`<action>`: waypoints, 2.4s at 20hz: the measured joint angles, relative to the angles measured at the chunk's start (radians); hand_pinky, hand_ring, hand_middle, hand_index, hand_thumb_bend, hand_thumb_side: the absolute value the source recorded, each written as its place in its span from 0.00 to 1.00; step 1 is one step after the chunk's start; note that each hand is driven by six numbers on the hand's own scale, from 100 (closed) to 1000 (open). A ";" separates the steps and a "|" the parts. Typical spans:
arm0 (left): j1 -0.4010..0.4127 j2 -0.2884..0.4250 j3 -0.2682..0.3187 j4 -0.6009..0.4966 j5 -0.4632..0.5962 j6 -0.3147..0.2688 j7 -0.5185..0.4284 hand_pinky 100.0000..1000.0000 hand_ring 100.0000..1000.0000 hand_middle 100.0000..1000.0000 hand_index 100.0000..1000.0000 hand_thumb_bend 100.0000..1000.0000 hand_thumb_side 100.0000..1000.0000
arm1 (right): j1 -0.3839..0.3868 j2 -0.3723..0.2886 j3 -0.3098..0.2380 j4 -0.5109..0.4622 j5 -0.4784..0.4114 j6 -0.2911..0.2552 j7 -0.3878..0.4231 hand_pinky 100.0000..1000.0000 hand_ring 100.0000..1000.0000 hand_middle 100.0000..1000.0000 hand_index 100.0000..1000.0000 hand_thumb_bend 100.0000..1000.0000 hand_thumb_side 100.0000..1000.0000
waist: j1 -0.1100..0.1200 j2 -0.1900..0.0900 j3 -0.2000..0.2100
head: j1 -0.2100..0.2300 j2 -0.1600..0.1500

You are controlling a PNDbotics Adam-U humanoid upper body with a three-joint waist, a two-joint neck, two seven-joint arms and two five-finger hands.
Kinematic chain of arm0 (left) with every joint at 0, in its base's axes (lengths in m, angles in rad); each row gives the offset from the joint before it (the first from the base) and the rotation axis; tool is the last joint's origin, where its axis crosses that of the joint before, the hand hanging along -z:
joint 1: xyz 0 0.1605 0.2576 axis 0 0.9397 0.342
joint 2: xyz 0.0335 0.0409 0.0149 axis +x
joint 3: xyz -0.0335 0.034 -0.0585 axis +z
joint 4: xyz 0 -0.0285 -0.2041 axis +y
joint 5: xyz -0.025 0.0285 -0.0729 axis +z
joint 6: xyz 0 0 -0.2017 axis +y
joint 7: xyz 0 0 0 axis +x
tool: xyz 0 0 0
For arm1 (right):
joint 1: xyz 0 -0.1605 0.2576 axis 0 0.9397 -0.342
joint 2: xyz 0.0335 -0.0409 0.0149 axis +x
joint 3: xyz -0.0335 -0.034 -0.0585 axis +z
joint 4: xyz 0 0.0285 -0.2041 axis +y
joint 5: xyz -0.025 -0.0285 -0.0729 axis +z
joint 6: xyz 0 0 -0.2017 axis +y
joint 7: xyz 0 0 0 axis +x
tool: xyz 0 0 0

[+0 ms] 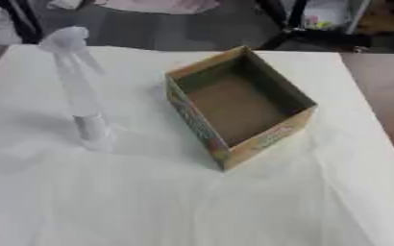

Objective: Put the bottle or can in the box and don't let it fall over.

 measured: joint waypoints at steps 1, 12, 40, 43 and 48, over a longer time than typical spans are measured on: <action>-0.016 -0.008 -0.017 0.000 -0.012 0.000 0.000 0.68 0.82 0.75 0.91 0.00 0.79 | -0.001 0.000 0.001 0.000 0.000 0.000 0.002 0.69 1.00 0.91 0.98 0.00 0.21 | 0.002 0.000 -0.002 | 0.003 0.001; -0.117 -0.085 -0.136 0.029 -0.114 -0.006 0.006 0.69 0.82 0.75 0.92 0.00 0.81 | -0.015 -0.001 0.007 0.001 -0.009 0.007 0.018 0.69 1.00 0.91 0.98 0.00 0.22 | 0.017 0.007 -0.026 | 0.008 0.036; -0.324 -0.261 -0.311 0.202 -0.287 -0.031 0.031 0.70 0.83 0.76 0.92 0.00 0.83 | -0.026 -0.001 0.021 0.007 -0.021 0.011 0.050 0.69 1.00 0.91 0.98 0.00 0.24 | 0.023 0.015 -0.069 | 0.046 -0.013; -0.325 -0.264 -0.315 0.210 -0.289 -0.035 0.035 0.69 0.84 0.76 0.93 0.00 0.86 | -0.027 -0.001 0.022 0.008 -0.021 0.011 0.052 0.69 1.00 0.91 0.98 0.00 0.24 | 0.024 0.018 -0.071 | 0.045 -0.013; -0.325 -0.264 -0.305 0.209 -0.255 -0.036 0.036 0.77 0.91 0.78 0.94 0.03 0.83 | -0.033 0.000 0.024 0.012 -0.021 0.012 0.056 0.69 1.00 0.91 0.98 0.00 0.24 | 0.023 0.019 -0.070 | 0.043 -0.013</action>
